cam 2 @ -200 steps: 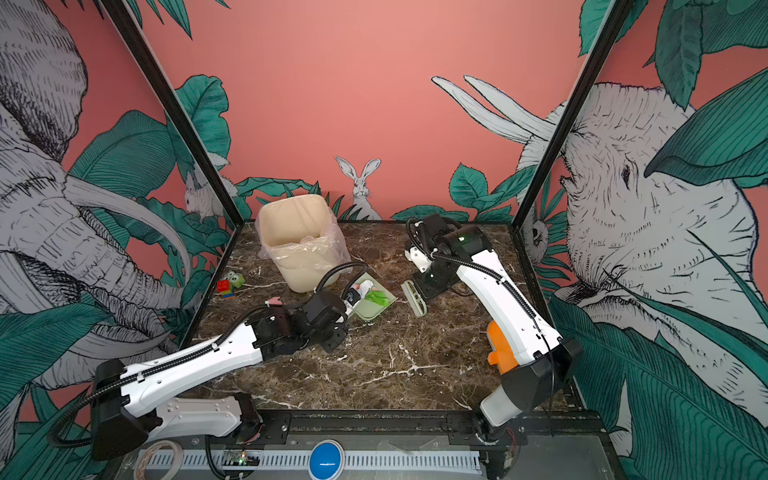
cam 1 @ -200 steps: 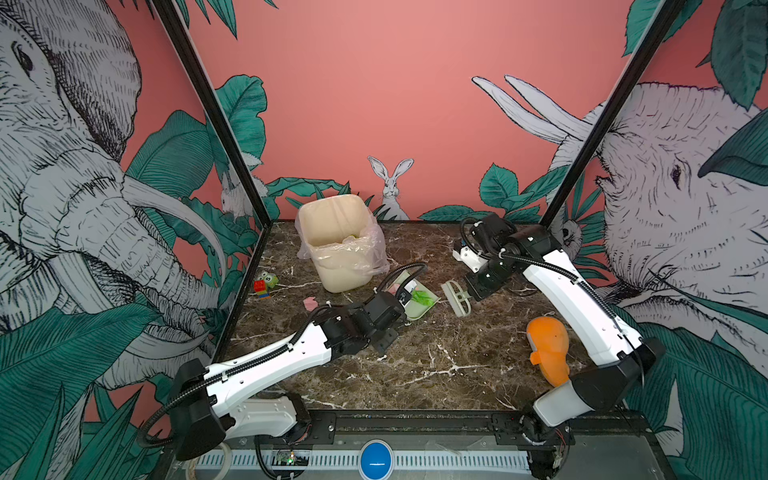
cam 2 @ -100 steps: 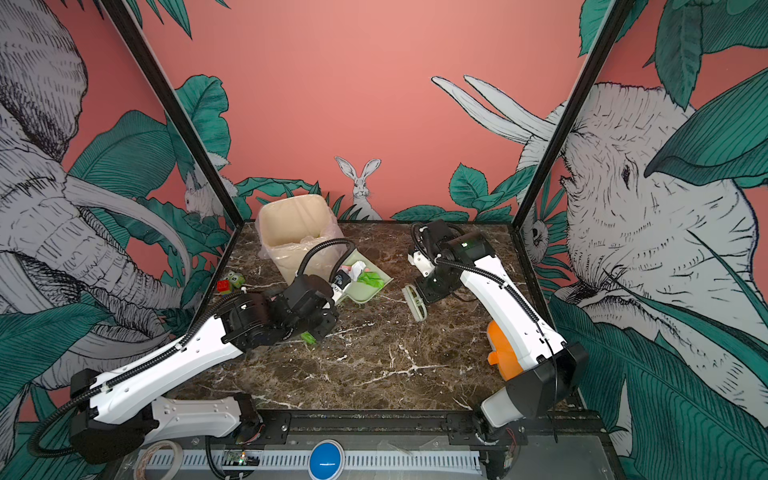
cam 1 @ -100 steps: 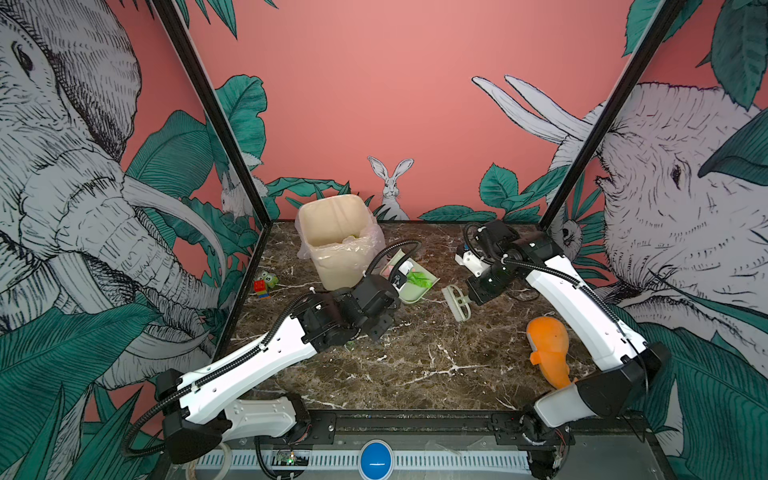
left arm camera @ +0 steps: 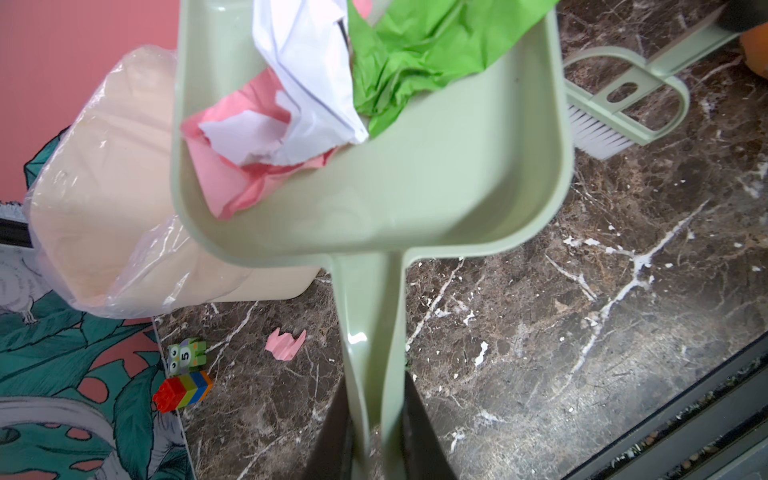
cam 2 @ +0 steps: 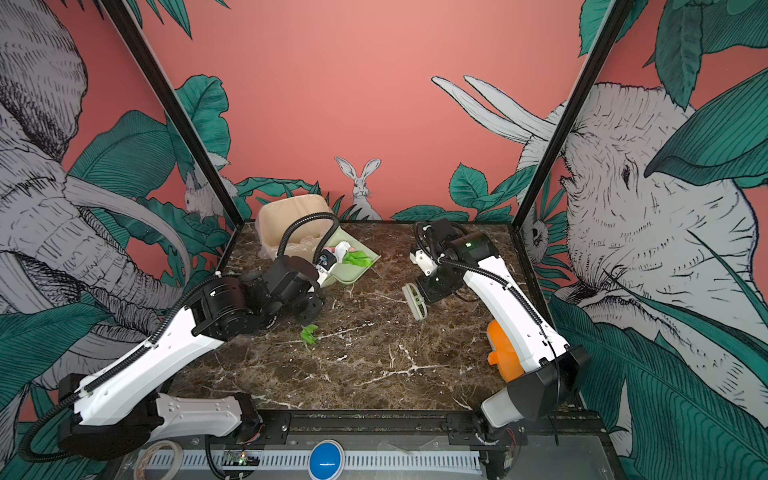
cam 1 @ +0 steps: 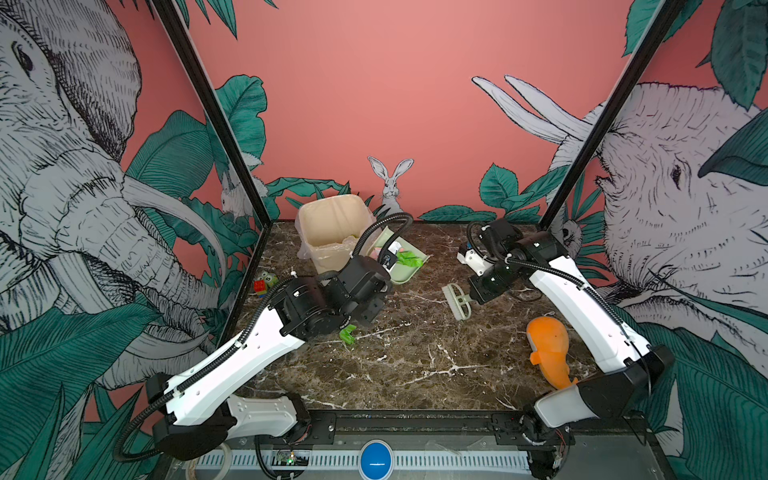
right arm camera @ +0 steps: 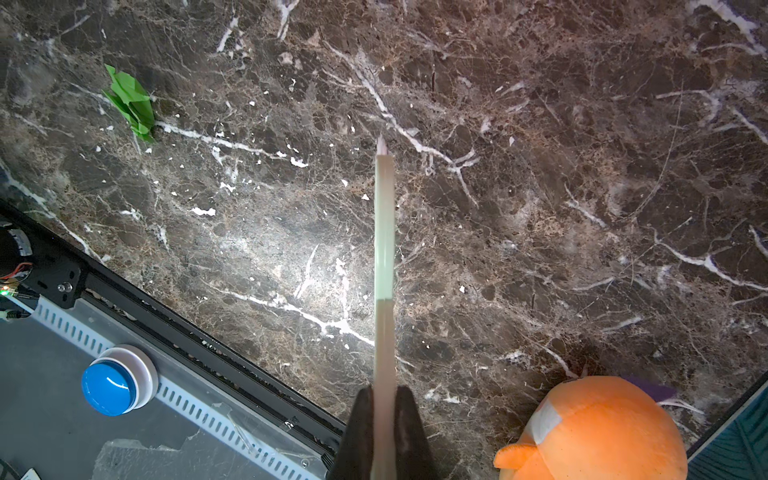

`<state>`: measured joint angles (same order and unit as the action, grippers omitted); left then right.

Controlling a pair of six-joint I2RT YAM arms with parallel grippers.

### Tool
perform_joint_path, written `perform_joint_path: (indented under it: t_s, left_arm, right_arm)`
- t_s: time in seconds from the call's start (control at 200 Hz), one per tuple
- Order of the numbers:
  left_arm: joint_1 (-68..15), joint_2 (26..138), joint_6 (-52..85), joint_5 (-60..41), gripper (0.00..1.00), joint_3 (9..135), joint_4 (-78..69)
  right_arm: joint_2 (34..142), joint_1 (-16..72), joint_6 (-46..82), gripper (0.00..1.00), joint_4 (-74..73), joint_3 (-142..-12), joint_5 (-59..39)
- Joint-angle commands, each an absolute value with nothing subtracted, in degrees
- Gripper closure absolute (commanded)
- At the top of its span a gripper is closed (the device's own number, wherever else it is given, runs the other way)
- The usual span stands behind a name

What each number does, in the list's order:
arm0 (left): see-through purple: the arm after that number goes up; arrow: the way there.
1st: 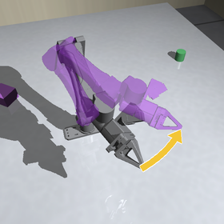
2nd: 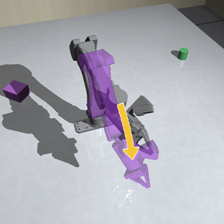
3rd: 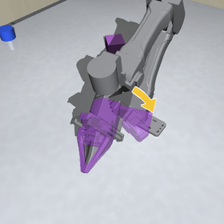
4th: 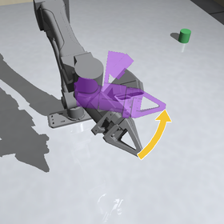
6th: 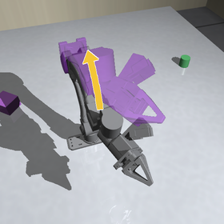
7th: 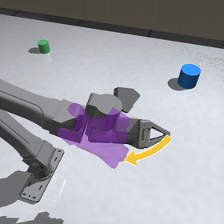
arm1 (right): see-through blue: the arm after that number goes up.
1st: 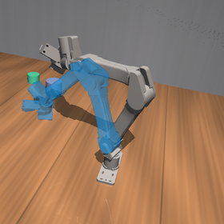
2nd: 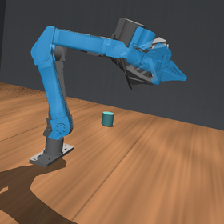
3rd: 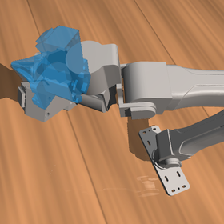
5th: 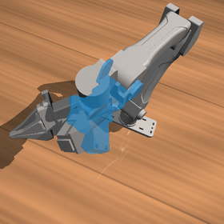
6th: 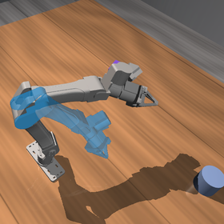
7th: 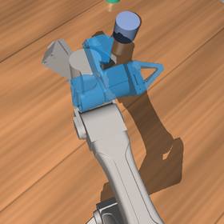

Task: Sweep away the paper scraps from the table
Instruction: 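Lift the loaded dustpan toward the bin with the left gripper while the right withdraws, then tip the dustpan over the cream bin with the left gripper to empty it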

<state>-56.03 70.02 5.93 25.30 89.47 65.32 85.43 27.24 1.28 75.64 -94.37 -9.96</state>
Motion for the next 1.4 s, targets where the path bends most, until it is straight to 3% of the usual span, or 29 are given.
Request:
perform_joint_path:
  t_s: [0.0, 0.795, 1.396]
  left_arm:
    - [-52.26, 69.46, 6.09, 24.66, 0.87, 92.78, 68.82]
    - [-22.63, 71.28, -2.69, 20.69, 0.86, 96.50, 65.57]
    - [-19.48, 80.79, -15.87, 33.06, 0.87, 99.95, 62.35]
  right_arm:
    - [84.73, 26.84, 0.79, 1.00, 76.20, -95.87, -10.72]
    - [84.99, 26.63, 0.26, 1.00, 77.70, -97.14, -12.06]
    - [84.55, 26.28, -0.70, 1.00, 78.28, -96.04, -11.87]
